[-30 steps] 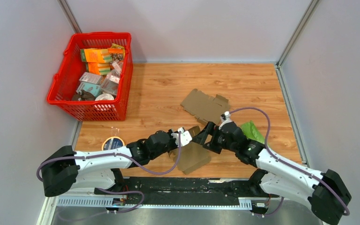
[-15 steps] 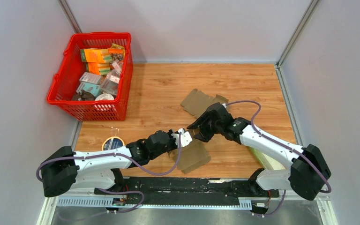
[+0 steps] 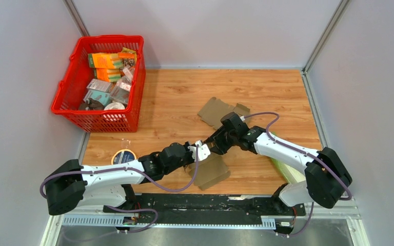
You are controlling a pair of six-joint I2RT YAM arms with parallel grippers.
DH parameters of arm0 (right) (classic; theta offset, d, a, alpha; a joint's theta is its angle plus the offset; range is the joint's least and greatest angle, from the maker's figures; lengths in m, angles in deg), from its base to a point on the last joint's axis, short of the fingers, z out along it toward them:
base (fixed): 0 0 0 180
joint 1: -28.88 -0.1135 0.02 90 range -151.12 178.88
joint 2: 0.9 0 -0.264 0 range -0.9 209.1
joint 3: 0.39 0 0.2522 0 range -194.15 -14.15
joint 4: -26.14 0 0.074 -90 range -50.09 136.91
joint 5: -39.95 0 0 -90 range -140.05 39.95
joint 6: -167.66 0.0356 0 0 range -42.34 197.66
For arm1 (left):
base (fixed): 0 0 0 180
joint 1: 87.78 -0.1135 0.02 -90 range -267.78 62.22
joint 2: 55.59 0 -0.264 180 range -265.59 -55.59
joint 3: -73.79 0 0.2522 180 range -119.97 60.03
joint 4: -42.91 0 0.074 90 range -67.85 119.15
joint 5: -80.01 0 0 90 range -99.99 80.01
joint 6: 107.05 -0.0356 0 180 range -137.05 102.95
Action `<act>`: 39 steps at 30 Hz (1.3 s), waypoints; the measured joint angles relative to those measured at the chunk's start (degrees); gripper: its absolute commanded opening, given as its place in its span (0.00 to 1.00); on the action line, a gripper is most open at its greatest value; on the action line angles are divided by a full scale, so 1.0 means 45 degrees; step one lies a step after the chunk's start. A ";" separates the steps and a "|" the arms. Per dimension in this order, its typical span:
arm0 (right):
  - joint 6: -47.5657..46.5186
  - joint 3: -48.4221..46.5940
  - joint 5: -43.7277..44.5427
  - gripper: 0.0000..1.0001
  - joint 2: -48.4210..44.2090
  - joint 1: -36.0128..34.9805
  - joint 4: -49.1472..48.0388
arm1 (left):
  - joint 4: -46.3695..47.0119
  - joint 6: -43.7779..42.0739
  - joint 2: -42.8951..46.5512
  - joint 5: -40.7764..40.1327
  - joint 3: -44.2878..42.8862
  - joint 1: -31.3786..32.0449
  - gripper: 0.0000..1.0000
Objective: Fold the paper box
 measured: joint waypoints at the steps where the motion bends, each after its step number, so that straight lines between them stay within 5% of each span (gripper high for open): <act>1: 0.0029 -0.0049 -0.0005 0.45 0.0063 0.0000 -0.0053 | 0.0000 0.0000 0.0000 0.0024 0.0000 0.0000 0.00; 11: 0.0393 -0.0291 -0.0034 0.32 0.0665 0.0000 -0.0568 | 0.0000 -0.0010 -0.0083 0.0078 0.0000 0.0000 0.00; 22: 0.0903 -0.0282 -0.0228 0.00 0.0937 0.0000 -0.1093 | -0.0019 -0.0034 -0.0083 0.0136 0.0000 0.0000 0.01; 28: 0.1409 0.0447 -0.0364 0.00 0.0903 0.0000 -0.2200 | -0.0277 0.0631 0.0330 -0.0160 0.0000 0.0000 0.33; 29: 0.1486 0.0612 -0.0374 0.00 0.0889 0.0000 -0.2395 | -0.0350 0.0903 0.0656 -0.0389 0.0024 0.0010 0.39; 39: 0.1880 0.2875 -0.0481 0.00 -0.0165 0.0403 -0.5051 | -0.1341 0.5246 0.8208 -0.2424 0.2127 0.0010 0.42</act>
